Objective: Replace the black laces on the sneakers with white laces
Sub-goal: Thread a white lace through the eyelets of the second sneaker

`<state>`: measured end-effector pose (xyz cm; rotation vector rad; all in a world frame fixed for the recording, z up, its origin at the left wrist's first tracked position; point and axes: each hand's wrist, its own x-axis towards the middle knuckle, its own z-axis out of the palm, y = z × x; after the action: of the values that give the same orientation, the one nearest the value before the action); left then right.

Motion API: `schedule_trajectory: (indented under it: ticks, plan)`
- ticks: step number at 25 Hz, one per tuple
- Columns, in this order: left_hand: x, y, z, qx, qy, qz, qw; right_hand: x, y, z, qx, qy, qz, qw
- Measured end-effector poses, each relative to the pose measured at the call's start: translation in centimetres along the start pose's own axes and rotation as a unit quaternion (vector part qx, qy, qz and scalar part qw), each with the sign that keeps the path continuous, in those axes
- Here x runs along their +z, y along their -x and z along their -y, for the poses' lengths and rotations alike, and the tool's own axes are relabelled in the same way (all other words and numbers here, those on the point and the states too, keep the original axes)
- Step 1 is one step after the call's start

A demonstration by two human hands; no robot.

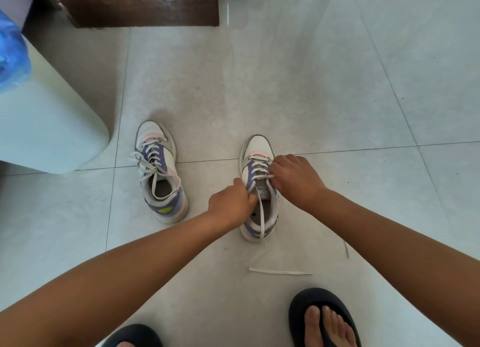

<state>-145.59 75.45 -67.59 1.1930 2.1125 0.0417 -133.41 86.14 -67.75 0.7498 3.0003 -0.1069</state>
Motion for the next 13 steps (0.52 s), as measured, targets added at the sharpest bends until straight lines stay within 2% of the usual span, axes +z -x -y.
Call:
schedule_trajectory:
  ticks: [4, 10, 13]
  plan:
    - [0.1, -0.1, 0.0, -0.023, 0.022, 0.021, 0.999, 0.2, 1.4, -0.6, -0.041, 0.004, -0.031, 0.999]
    - [0.1, 0.0, -0.1, -0.050, 0.053, 0.037, 0.997, 0.9, 2.3, -1.0, -0.012, 0.010, -0.067, 0.998]
    - [0.0, 0.2, -0.1, -0.056, 0.065, 0.050, 0.995, 0.1, 2.1, -1.9, 0.039, 0.016, -0.079, 0.996]
